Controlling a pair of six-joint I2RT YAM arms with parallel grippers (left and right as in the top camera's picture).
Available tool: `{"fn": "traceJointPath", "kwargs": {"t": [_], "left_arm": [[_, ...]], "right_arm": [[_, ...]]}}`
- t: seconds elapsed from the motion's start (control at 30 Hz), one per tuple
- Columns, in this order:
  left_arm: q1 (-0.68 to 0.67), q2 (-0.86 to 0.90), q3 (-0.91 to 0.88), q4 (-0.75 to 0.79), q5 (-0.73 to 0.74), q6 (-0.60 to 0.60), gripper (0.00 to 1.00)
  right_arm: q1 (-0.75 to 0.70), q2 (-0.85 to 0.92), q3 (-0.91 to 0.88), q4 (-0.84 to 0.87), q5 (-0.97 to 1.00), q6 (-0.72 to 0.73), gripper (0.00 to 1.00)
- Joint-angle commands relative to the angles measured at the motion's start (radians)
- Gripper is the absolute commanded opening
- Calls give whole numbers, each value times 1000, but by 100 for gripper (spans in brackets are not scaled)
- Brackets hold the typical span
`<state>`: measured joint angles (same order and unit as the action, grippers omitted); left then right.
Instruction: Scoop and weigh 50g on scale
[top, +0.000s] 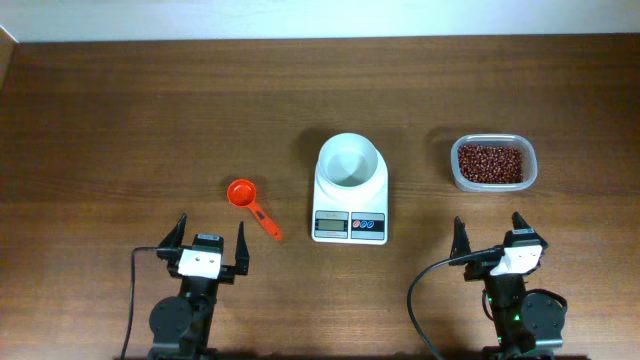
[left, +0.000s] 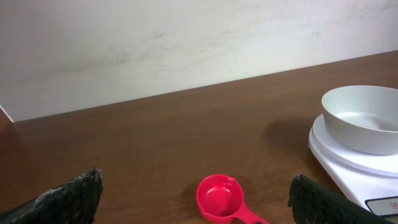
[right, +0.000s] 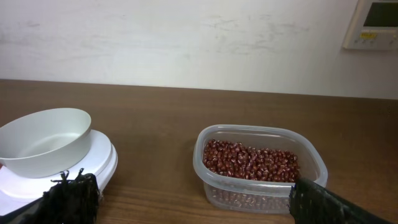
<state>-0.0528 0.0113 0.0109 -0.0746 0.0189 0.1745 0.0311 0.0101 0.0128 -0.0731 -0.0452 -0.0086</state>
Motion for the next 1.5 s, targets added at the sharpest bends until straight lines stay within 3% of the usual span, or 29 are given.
{"fn": "traceJointPath", "kwargs": {"t": [0.0,0.4,0.5,0.6,0.7,0.83,1.0,1.1,1.17,1.3,1.33,1.4,1.47], "left_arm": [[3,0,-2,-6,19,-5,99],[3,0,-2,33,-39,50,99],[3,0,14,198,116,50,99],[3,1,74,169,161,35,99],[3,26,193,44,161,35,99],[3,177,368,-65,161,35,99],[3,514,659,-263,206,35,99],[3,695,781,-327,470,36,99],[3,754,781,-324,514,35,99],[3,861,781,-332,850,35,99],[3,875,781,-330,856,36,99],[3,906,781,-324,808,32,88],[3,928,781,-324,642,-106,94]], "right_arm": [[-5,-4,-7,-1,2,-7,99],[-5,-4,-7,-1,2,-7,99],[-5,-4,-7,-1,2,-7,99],[-5,-4,-7,-1,2,-7,99],[-5,-4,-7,-1,2,-7,99],[-5,-4,-7,-1,2,-7,99],[-5,-4,-7,-1,2,-7,99],[-5,-4,-7,-1,2,-7,99],[-5,-4,-7,-1,2,-7,99],[-5,-4,-7,-1,2,-7,99],[-5,-4,-7,-1,2,-7,99],[-5,-4,-7,-1,2,-7,99],[-5,-4,-7,-1,2,-7,99]]}}
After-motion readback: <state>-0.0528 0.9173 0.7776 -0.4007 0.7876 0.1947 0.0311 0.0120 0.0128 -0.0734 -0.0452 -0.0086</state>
